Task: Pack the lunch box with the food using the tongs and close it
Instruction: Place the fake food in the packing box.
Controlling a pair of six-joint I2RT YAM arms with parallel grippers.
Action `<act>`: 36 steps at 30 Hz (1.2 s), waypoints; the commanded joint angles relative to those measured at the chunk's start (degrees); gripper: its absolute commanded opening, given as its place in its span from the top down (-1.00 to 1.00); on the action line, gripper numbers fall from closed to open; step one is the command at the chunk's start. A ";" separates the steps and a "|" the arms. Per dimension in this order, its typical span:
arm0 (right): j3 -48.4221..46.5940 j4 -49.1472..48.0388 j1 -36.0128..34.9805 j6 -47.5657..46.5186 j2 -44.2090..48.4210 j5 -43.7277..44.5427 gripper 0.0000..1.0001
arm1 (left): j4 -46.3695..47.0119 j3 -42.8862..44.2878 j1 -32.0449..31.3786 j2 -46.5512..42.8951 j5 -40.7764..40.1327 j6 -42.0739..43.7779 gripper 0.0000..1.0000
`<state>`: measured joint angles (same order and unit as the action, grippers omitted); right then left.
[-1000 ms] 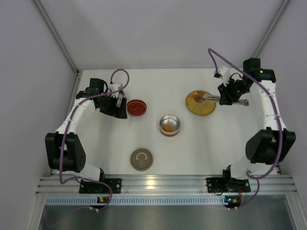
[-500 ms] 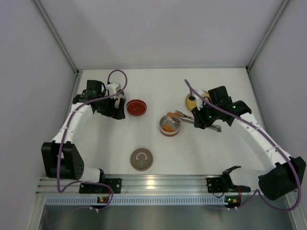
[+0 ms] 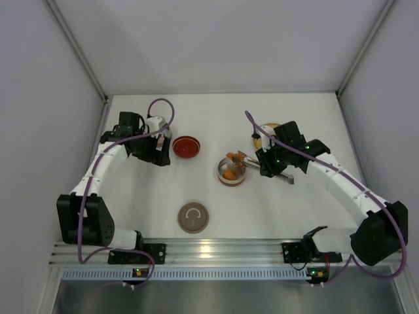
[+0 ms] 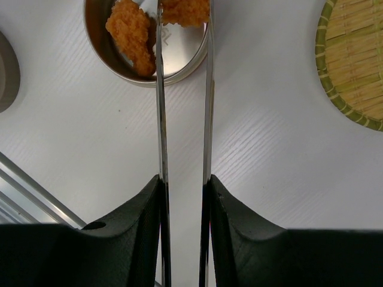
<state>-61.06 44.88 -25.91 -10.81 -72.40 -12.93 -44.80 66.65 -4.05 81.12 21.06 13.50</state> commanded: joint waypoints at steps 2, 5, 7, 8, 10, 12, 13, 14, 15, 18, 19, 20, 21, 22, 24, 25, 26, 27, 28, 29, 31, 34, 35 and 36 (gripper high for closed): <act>0.85 -3.93 -1.86 0.35 1.91 0.71 1.00 | 1.99 -0.47 0.19 -1.32 -0.05 0.65 -0.96; 1.20 -3.05 -2.12 0.00 2.70 0.71 1.00 | 2.08 -0.47 0.19 -1.23 0.12 0.65 -0.96; 1.64 -2.61 -2.13 -0.27 3.14 0.80 1.00 | 1.99 -0.38 0.19 -1.14 0.04 0.57 -0.96; 1.82 -2.43 -2.13 -0.27 3.84 0.89 1.00 | 1.99 -0.38 0.19 -1.23 -0.05 0.65 -0.96; 2.26 -1.99 -2.21 -0.53 4.72 0.80 1.00 | 2.08 -0.47 0.19 -1.23 -0.05 0.48 -0.96; 2.61 -1.91 -2.13 -0.36 6.04 0.89 1.00 | 1.99 -0.47 0.19 -1.32 0.03 0.48 -0.96; 2.70 -1.82 -2.21 -0.18 6.48 0.89 1.00 | 2.08 -0.47 0.19 -1.32 -0.05 0.48 -0.96; 2.78 -1.73 -2.21 -0.18 7.01 0.89 1.00 | 2.08 -0.47 0.19 -1.32 0.12 0.30 -0.96; 2.87 -1.38 -2.21 0.00 7.10 0.97 1.00 | 2.08 -0.47 0.19 -1.32 0.21 0.30 -0.96; 3.05 -1.38 -2.39 0.26 7.36 0.89 1.00 | 2.08 -0.38 0.19 -1.23 0.47 0.21 -0.96; 3.14 -1.64 -2.48 0.35 7.28 0.97 1.00 | 2.08 -0.30 0.19 -1.14 0.47 0.21 -0.96; 3.14 -1.82 -2.56 0.52 7.19 0.89 1.00 | 2.08 -0.21 0.19 -1.14 0.56 0.21 -0.96; 3.14 -1.99 -2.65 0.61 7.01 0.89 1.00 | 1.99 -0.21 0.19 -1.14 0.56 0.21 -0.96; 3.05 -2.08 -2.74 0.70 6.75 0.80 1.00 | 1.99 -0.21 0.27 -1.05 0.56 0.13 -0.96; 2.96 -2.43 -3.09 1.05 5.96 0.71 0.95 | 1.99 -0.21 0.19 -1.14 0.56 0.21 -0.96; 2.96 -2.61 -3.27 1.05 5.69 0.54 0.91 | 1.99 -0.21 0.27 -1.05 0.47 0.21 -0.96; 2.87 -2.78 -3.44 1.23 5.17 0.54 0.87 | 1.99 -0.21 0.19 -1.14 0.30 0.21 -0.96; 2.79 -2.78 -3.44 1.23 4.99 0.62 0.78 | 1.91 -0.21 0.19 -1.23 0.30 0.30 -0.96; 2.79 -2.87 -3.53 1.14 4.64 0.54 0.72 | 1.82 -0.29 0.19 -1.23 0.21 0.39 -0.96; 2.79 -2.87 -3.53 1.14 4.46 0.54 0.67 | 1.90 -0.38 0.19 -1.32 0.04 0.48 -0.96; 2.79 -2.70 -3.62 1.05 4.29 0.62 0.50 | 1.91 -0.47 0.19 -1.41 -0.14 0.57 -0.96; 2.70 -2.52 -3.79 1.05 4.37 0.80 0.28 | 1.91 -0.56 0.19 -1.23 -0.05 0.48 -0.96; 2.70 -2.43 -3.71 0.97 4.37 0.80 0.28 | 1.91 -0.56 0.19 -1.14 0.29 0.48 -0.96; 2.52 -2.43 -3.71 0.96 4.46 0.80 0.27 | 1.91 -0.47 0.19 -1.05 0.39 0.48 -0.96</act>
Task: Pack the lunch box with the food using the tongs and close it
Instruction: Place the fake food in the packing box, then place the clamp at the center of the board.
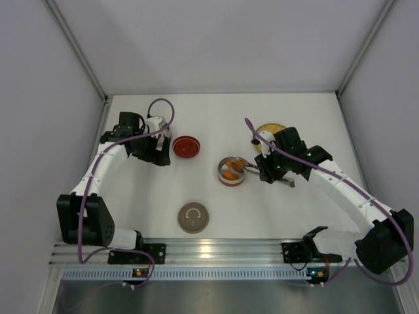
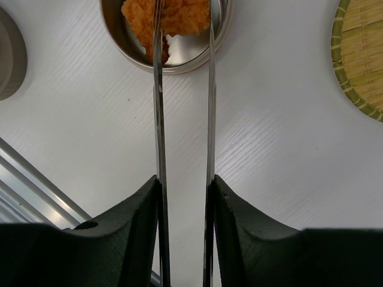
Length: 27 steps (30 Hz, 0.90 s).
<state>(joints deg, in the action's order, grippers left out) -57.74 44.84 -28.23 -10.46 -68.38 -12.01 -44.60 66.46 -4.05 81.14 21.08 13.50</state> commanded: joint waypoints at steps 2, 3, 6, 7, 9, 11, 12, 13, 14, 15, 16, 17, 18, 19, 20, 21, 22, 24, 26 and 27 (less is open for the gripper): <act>-0.97 -2.04 -1.57 0.61 0.44 0.06 0.25 | 1.80 -0.10 0.19 -0.99 0.45 0.39 -0.96; -1.32 -1.78 -1.57 0.61 0.35 -0.12 0.15 | 1.71 -0.10 0.19 -0.81 0.54 0.39 -0.96; -2.20 -1.51 -1.48 0.44 0.62 -0.29 0.05 | 1.71 0.16 0.27 -0.81 0.54 0.39 -0.96; -2.38 -1.34 -1.57 0.35 0.79 -0.38 0.05 | 1.53 0.25 0.19 -0.81 0.54 0.39 -0.96; -3.17 -1.25 -1.57 0.26 1.32 -0.56 -0.02 | 1.44 0.43 0.19 -0.90 0.45 0.48 -0.96; -4.05 -0.63 -1.57 0.18 1.75 -0.65 -0.03 | 1.27 0.52 0.19 -0.99 0.54 0.39 -0.96; -5.27 -0.54 -1.48 0.18 2.11 -0.38 0.01 | 1.09 0.69 0.19 -1.07 0.63 0.48 -0.96; -5.89 -0.63 -1.22 0.35 2.46 0.40 0.04 | 1.01 0.87 0.19 -0.99 0.80 0.48 -0.96; -6.68 -0.63 -0.95 0.61 3.59 0.76 0.08 | 0.74 1.13 0.19 -1.07 0.80 0.48 -0.96; -8.08 -0.98 -0.34 0.70 4.21 1.02 0.15 | 0.57 1.31 0.27 -1.16 0.89 0.48 -0.96; -8.62 -1.24 0.27 0.79 4.74 1.46 0.17 | 0.48 1.48 0.19 -1.25 0.98 0.48 -0.96; -9.14 -1.51 2.45 0.88 5.88 1.72 0.19 | 0.39 1.66 0.19 -1.16 0.98 0.56 -0.96; -9.85 -2.12 3.69 0.88 6.24 1.64 0.20 | 0.39 1.75 0.19 -1.25 0.98 0.65 -0.96; -9.94 -2.30 6.58 0.62 6.41 1.47 0.20 | 0.30 1.83 0.19 -1.34 0.89 0.65 -0.96; -9.94 -2.56 8.35 -0.08 6.59 1.20 0.21 | 0.30 1.92 0.19 -1.25 0.89 0.65 -0.96; -9.51 -2.83 10.37 -0.44 6.33 0.68 0.22 | 0.39 1.92 0.27 -1.16 1.07 0.74 -0.96; -9.24 -3.52 15.17 -0.87 6.07 -0.02 0.24 | 0.22 2.01 0.19 -1.16 1.15 0.74 -0.96; -8.71 -4.14 20.82 -2.10 4.05 -2.92 0.24 | 0.30 2.19 0.19 -0.99 1.33 0.65 -0.96; -9.32 -5.02 29.34 -3.51 0.20 -4.07 0.26 | 0.39 2.19 0.19 -0.99 1.51 0.48 -0.96; -9.93 -5.11 32.42 -4.13 -1.48 -4.94 0.29 | 0.39 2.10 0.19 -0.90 1.59 0.48 -0.96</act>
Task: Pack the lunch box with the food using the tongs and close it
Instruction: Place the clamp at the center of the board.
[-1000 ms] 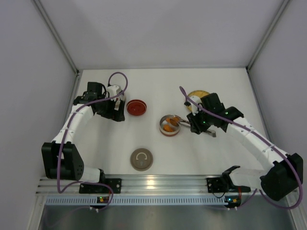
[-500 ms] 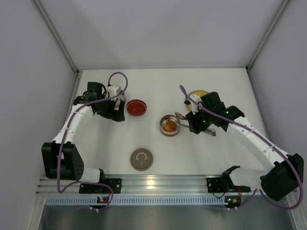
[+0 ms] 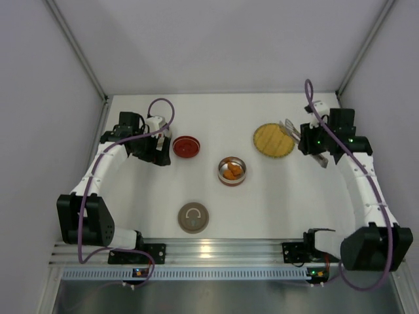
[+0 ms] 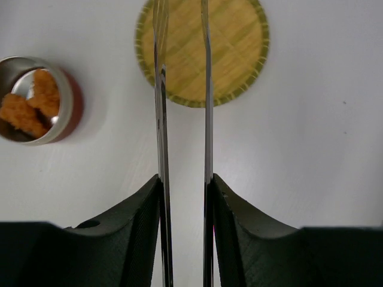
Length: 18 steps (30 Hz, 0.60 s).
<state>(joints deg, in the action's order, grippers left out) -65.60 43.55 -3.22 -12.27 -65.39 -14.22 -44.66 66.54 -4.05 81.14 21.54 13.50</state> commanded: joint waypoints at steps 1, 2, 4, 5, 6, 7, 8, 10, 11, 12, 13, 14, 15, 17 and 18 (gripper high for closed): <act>-2.68 -4.35 11.97 -3.45 -7.97 -3.18 0.30 | 0.63 1.92 0.27 -0.90 1.05 0.56 -0.96; -4.17 -4.61 13.84 -4.24 -9.74 -3.10 0.33 | 0.63 1.84 0.19 -0.90 0.87 0.57 -0.96; -5.41 -5.92 17.01 -5.30 -13.17 -2.84 0.34 | 0.81 1.66 0.19 -0.90 0.70 0.65 -0.96; -6.46 -7.50 19.20 -5.91 -16.50 -1.79 0.34 | 1.07 1.57 0.19 -0.73 0.61 0.74 -0.96; -7.08 -8.12 20.09 -6.27 -18.09 -1.52 0.33 | 1.16 1.48 0.19 -0.64 0.61 0.74 -0.96; -7.69 -8.65 21.40 -6.53 -19.85 -1.08 0.33 | 1.16 1.22 0.19 -0.64 0.70 0.65 -0.96; -8.22 -9.44 21.94 -6.80 -23.00 -1.16 0.32 | 1.51 1.05 0.19 -0.64 0.78 0.57 -0.96; -10.59 -9.89 22.56 -6.97 -26.36 -1.43 0.31 | 1.77 0.87 0.19 -0.29 0.78 0.56 -0.96; -11.21 -10.24 22.82 -6.11 -29.16 -1.69 0.30 | 1.77 0.78 0.19 -0.20 0.87 0.48 -0.96; -12.52 -10.50 22.91 -5.84 -30.40 -1.86 0.28 | 1.77 0.69 0.27 -0.02 1.13 0.39 -0.96; -12.97 -10.68 22.91 -5.57 -31.55 -2.21 0.25 | 1.77 0.61 0.19 -0.02 1.14 0.48 -0.96; -13.41 -10.85 22.82 -5.40 -33.65 -2.39 0.23 | 1.77 0.52 0.19 -0.02 1.22 0.56 -0.96; -14.11 -10.85 22.82 -5.57 -34.80 -2.65 0.19 | 2.04 0.52 0.19 -0.11 1.22 0.65 -0.96; -14.12 -10.59 22.82 -6.79 -37.08 -2.66 0.15 | 1.86 0.52 0.19 -0.11 1.05 0.92 -0.96; -13.50 -10.50 22.82 -7.50 -37.53 -2.48 0.11 | 1.86 0.52 0.19 -0.20 0.87 1.18 -0.96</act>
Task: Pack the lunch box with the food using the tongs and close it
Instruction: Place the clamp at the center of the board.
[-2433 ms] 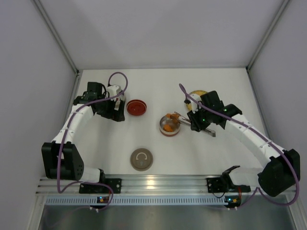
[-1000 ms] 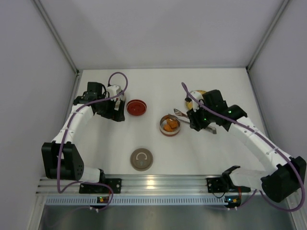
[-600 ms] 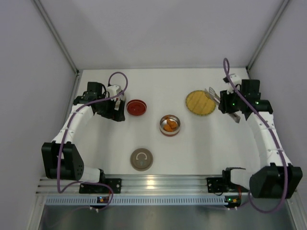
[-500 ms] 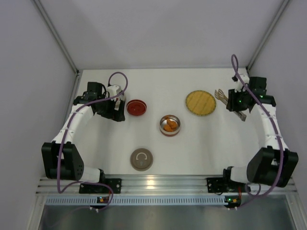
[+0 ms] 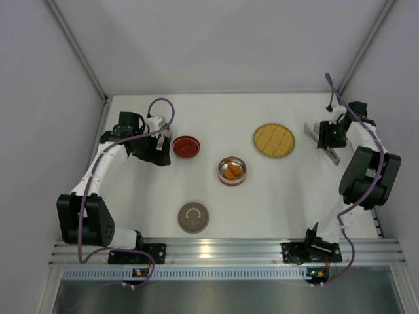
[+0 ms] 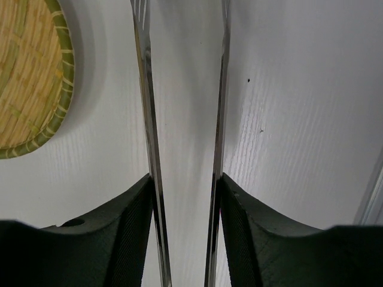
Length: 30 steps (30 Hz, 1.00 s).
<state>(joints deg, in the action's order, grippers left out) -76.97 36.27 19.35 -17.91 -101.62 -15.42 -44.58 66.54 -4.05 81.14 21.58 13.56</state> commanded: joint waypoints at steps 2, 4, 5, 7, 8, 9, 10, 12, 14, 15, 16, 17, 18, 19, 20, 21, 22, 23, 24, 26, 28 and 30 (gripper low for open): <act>1.09 -4.54 0.33 -3.96 -1.56 0.03 0.08 | 1.51 0.26 0.28 -0.46 0.83 1.73 -0.96; 3.83 -5.85 0.25 -5.37 -1.30 1.26 -0.02 | 1.34 -0.18 0.28 -0.98 1.00 2.69 -0.96; 5.93 -5.86 0.33 -6.60 -1.12 1.44 -0.07 | 1.42 -0.80 0.28 -1.25 1.18 3.05 -0.96; 7.44 -5.86 0.25 -7.48 -1.21 1.53 -0.11 | 1.16 -1.33 0.28 -2.30 2.05 4.36 -0.96; 8.49 -5.43 0.33 -8.18 -1.47 1.62 -0.14 | 0.81 -1.50 0.28 -2.57 2.58 4.98 -0.96; 8.94 -5.25 0.25 -8.54 -1.65 1.80 -0.17 | 0.37 -1.77 0.28 -2.92 3.11 5.68 -0.96; 9.29 -5.07 0.25 -8.80 -1.82 2.06 -0.21 | -0.07 -1.94 0.28 -3.36 3.81 6.99 -0.96; 9.99 -4.63 0.25 -9.51 -2.17 2.41 -0.36 | -0.95 -2.47 0.28 -4.76 3.99 7.97 -0.96; 10.52 -4.46 0.25 -10.12 -2.18 2.76 -0.41 | -1.82 -3.26 0.28 -5.90 4.43 9.46 -0.96; 10.61 -4.37 0.25 -10.30 -2.09 2.68 -0.50 | -2.18 -3.52 0.28 -7.04 4.69 9.90 -0.96; 10.61 -4.28 0.25 -10.48 -1.91 2.68 -0.53 | -2.35 -4.05 0.28 -7.66 4.87 10.86 -0.96; 10.44 -4.02 0.25 -10.56 -1.56 2.68 -0.80 | -2.97 -4.31 0.19 -8.19 5.48 11.31 -0.96; 10.26 -3.32 0.25 -10.65 -1.21 2.50 -0.87 | -3.32 -4.58 0.27 -9.06 5.75 11.75 -0.96; 10.09 -2.70 0.25 -10.91 -0.25 1.98 -0.99 | -3.85 -4.93 0.19 -9.51 6.10 12.88 -0.96; 9.48 -1.91 0.25 -11.00 0.37 1.62 -0.99 | -4.46 -5.11 0.27 -9.95 6.97 13.50 -0.96; 9.21 -0.25 0.25 -11.27 1.16 1.27 -0.99 | -5.94 -5.37 0.28 -10.82 7.59 15.16 -0.96; 8.94 0.63 0.25 -11.79 3.25 0.14 -0.99 | -6.66 -5.63 0.19 -11.27 8.20 16.22 -0.96; 8.25 1.60 0.25 -12.23 4.41 -0.48 -0.99 | -7.62 -6.24 0.19 -11.71 9.78 17.19 -0.96; 7.80 2.74 0.25 -12.58 5.63 -1.36 -0.99 | -9.28 -6.69 0.19 -12.15 10.58 18.24 -0.96; 6.49 5.82 0.25 -13.81 9.50 -4.34 -0.99 | -10.96 -8.35 0.27 -13.46 11.98 21.76 -0.96; 5.34 8.28 0.25 -15.39 13.27 -8.46 -0.99 | -12.89 -9.67 0.01 -14.60 13.31 25.44 -0.93; 3.85 11.88 0.16 -16.36 16.00 -11.37 -0.99 | -14.30 -11.08 -1.04 -14.61 13.40 28.26 -0.88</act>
<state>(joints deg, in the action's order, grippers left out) -68.47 42.19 19.35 -31.09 -92.31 -19.31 -54.52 57.14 -4.25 67.92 31.27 34.24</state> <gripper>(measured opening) 0.992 0.950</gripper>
